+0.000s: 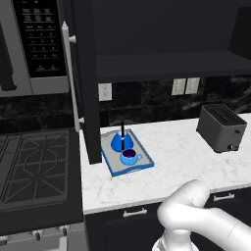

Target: Pick the kettle from the counter and place it on the tray. Then pick the mug from the cabinet and place it on the tray. Then close the cabinet doors.

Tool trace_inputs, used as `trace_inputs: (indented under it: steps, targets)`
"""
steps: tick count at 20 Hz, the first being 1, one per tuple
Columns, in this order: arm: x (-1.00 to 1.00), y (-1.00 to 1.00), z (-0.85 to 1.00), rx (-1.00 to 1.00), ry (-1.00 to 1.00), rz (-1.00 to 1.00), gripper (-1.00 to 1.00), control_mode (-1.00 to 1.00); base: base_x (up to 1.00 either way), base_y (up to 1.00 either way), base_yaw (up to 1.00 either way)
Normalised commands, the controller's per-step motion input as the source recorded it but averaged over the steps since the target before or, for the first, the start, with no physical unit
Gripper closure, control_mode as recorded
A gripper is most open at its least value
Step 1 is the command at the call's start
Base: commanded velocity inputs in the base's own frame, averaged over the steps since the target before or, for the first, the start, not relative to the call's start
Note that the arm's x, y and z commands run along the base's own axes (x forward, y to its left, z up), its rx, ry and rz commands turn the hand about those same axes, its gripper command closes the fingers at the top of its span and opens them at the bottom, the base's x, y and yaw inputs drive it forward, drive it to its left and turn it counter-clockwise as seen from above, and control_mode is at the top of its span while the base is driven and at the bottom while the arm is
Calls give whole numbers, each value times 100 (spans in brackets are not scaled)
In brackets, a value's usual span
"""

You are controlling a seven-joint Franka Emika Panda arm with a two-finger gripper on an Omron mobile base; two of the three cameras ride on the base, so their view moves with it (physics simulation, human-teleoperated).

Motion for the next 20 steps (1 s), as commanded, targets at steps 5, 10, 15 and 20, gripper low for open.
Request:
trace_inputs:
  steps: [5, 10, 15, 20]
  targets:
    - [-18, 46, 22, -18, -10, 9, 100, -100, 0, 0, 0]
    - [-9, 49, 25, -12, -8, 3, 100, -100, 0, 0, 0]
    - [4, 55, 36, -4, 1, 0, 100, -100, 0, 0, 0]
    - [29, 37, 38, 0, 21, 0, 100, -100, 0, 0, 0]
